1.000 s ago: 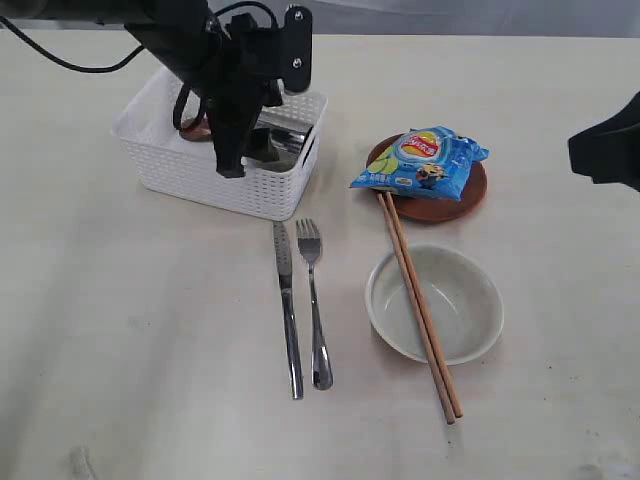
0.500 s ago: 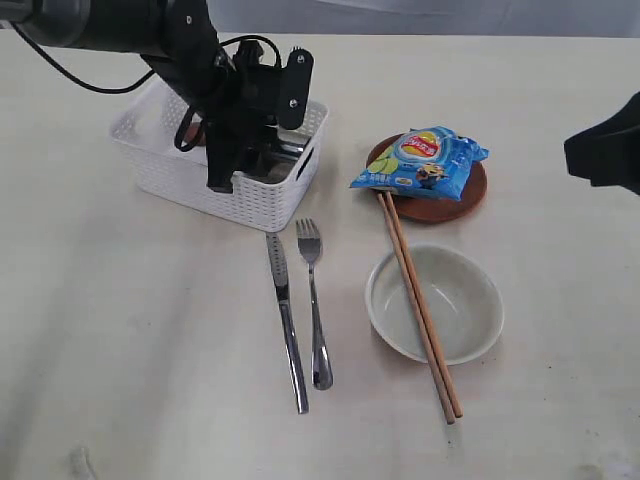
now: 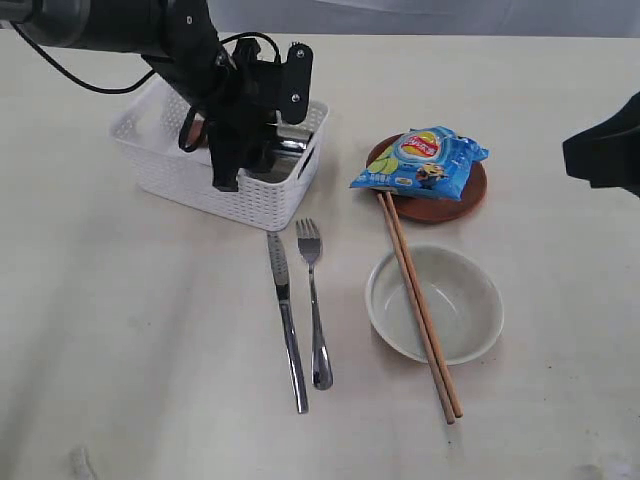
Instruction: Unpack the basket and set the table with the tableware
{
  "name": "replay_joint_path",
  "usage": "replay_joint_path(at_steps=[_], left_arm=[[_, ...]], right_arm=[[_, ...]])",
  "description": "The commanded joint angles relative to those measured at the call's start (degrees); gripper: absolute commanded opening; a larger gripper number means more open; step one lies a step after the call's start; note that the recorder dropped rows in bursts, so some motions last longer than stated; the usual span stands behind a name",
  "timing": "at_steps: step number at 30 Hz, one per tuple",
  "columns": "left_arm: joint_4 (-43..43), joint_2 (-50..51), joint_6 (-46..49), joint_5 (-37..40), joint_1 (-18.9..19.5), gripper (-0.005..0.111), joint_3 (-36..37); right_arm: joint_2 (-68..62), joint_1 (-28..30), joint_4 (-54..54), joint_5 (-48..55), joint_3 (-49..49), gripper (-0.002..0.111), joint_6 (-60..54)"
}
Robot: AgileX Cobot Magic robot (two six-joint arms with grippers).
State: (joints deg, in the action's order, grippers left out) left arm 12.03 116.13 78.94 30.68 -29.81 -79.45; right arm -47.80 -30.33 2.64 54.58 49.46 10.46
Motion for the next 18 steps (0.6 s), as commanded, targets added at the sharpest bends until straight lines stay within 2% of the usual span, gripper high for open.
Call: replay_joint_path(at_steps=[1, 8, 13, 14, 16, 17, 18], left_arm=[[0.17, -2.67, -1.65, -0.53, -0.06, 0.000, 0.41], [0.03, -5.30, -3.84, 0.20, -0.06, 0.000, 0.41], [0.30, -5.19, 0.16, 4.19, -0.06, 0.001, 0.41], [0.30, -4.82, 1.12, 3.93, -0.06, 0.003, 0.41], [-1.27, -4.42, 0.23, 1.48, 0.05, 0.015, 0.41], [-4.68, -4.29, -11.68, -2.82, 0.61, 0.029, 0.41], [-6.56, -4.43, -21.41, -5.31, 1.24, 0.036, 0.41]], right_arm=[[0.05, -0.06, -0.16, -0.33, -0.20, 0.041, -0.59], [0.05, -0.06, -0.16, -0.33, -0.20, 0.041, -0.59], [0.05, -0.06, -0.16, -0.33, -0.20, 0.041, -0.59], [0.05, -0.06, -0.16, -0.33, -0.20, 0.041, -0.59], [0.05, -0.06, -0.16, -0.33, -0.20, 0.041, -0.59], [0.05, -0.06, -0.16, -0.33, -0.20, 0.041, -0.59], [0.05, -0.06, -0.16, -0.33, -0.20, 0.041, -0.59]])
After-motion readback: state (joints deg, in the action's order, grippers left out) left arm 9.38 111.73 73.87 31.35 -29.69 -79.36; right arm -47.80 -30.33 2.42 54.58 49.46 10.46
